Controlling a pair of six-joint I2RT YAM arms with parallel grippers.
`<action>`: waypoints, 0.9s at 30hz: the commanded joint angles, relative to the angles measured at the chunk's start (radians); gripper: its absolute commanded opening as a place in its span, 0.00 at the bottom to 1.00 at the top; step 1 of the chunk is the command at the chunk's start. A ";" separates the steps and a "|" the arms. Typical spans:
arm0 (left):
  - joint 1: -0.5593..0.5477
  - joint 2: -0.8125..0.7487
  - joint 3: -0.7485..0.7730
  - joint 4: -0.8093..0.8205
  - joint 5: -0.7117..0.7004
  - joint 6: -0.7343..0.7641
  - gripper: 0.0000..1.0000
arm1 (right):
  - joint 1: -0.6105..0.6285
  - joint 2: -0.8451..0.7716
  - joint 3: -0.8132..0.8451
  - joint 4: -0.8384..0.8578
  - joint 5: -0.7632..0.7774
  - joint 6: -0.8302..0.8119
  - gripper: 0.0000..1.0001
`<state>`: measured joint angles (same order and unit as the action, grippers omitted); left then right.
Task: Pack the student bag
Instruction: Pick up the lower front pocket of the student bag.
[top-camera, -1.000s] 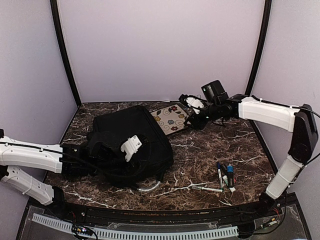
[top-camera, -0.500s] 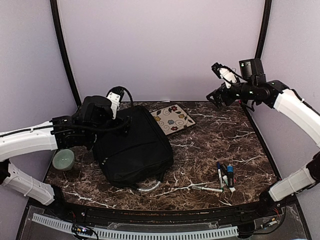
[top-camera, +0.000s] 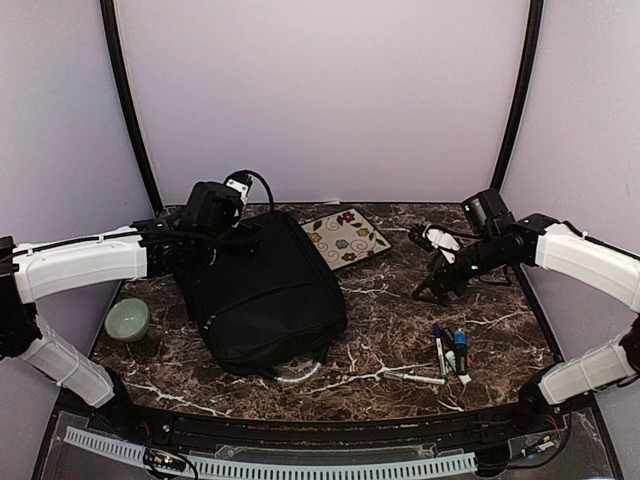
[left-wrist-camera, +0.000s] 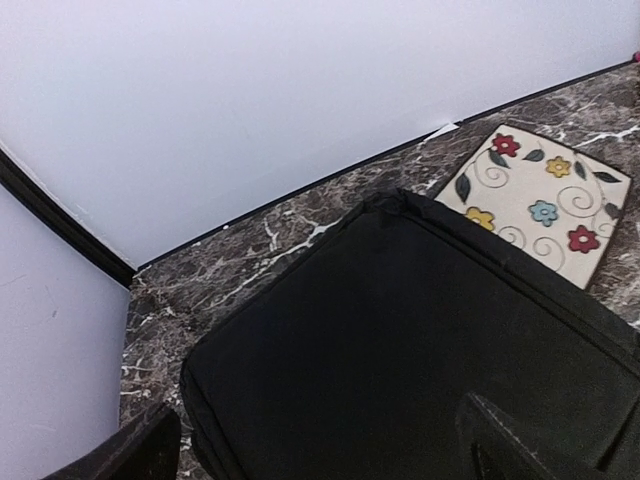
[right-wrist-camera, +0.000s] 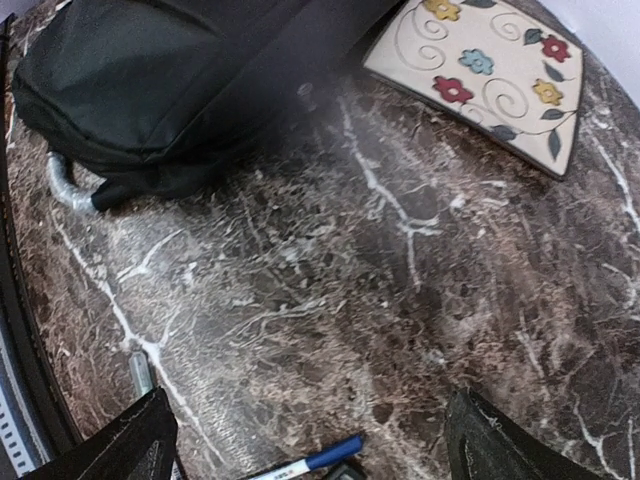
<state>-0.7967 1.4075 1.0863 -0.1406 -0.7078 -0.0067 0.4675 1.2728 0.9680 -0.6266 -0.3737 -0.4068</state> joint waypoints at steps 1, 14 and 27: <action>0.024 0.134 0.101 -0.083 -0.140 0.063 0.99 | 0.005 -0.024 -0.042 0.081 -0.135 -0.019 0.90; 0.025 0.165 0.121 -0.251 0.250 0.040 0.65 | 0.187 0.257 0.223 0.267 -0.072 0.140 0.54; 0.025 -0.052 -0.151 -0.172 0.390 0.017 0.76 | 0.370 0.697 0.542 0.337 0.114 0.266 0.97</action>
<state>-0.7715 1.4612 1.0031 -0.3504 -0.3801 0.0113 0.8032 1.8721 1.3849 -0.3065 -0.3622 -0.1783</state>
